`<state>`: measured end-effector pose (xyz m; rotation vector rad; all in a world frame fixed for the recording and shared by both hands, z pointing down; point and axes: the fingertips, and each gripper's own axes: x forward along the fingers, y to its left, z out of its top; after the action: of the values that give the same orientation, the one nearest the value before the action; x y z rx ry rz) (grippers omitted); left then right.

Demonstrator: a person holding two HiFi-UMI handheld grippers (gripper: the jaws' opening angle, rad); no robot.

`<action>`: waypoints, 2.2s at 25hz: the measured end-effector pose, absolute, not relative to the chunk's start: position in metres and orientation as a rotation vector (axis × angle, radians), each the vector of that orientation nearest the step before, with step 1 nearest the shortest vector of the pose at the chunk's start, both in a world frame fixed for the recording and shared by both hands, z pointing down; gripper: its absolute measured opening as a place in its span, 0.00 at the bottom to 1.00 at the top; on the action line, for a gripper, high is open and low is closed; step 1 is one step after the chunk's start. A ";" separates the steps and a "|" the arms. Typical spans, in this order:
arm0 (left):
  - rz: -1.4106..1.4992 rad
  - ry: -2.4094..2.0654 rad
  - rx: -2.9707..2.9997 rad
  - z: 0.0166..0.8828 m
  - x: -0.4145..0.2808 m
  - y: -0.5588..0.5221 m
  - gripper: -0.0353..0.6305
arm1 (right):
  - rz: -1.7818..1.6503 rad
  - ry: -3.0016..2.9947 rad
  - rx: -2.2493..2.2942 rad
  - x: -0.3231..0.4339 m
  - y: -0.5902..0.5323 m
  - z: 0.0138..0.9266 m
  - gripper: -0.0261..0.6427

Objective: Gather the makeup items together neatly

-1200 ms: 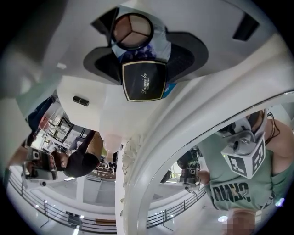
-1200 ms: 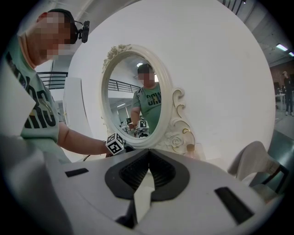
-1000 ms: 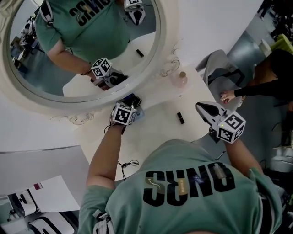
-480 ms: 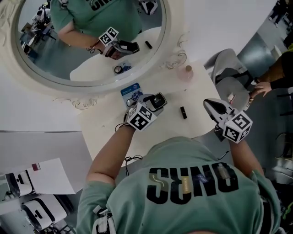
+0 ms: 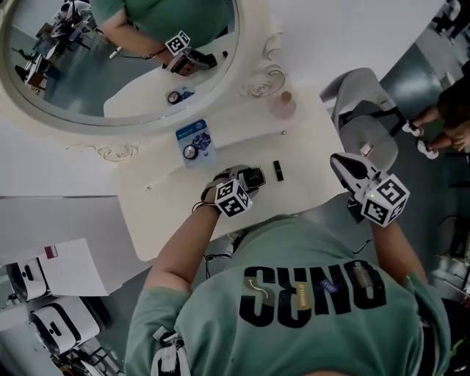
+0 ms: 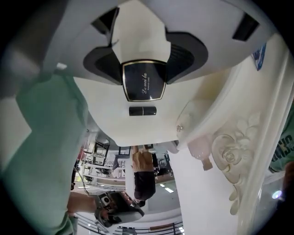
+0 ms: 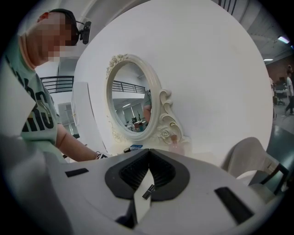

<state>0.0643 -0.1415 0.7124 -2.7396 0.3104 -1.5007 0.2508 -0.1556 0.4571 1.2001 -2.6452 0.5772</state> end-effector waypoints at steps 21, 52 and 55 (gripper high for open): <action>-1.220 0.748 -2.890 0.639 0.004 -0.187 0.52 | 0.567 -2.681 1.132 0.192 -0.160 0.446 0.03; -1.155 0.809 -2.985 0.590 -0.087 -0.235 0.39 | 0.513 -2.681 1.085 0.082 -0.196 0.429 0.03; -1.174 0.756 -2.977 0.596 -0.069 -0.210 0.39 | 0.511 -2.697 1.053 0.087 -0.199 0.429 0.03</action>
<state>-0.0693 -0.2098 0.5956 -2.9770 0.7561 -1.1736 0.0872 -0.1989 0.4292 1.0527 -2.6974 0.5107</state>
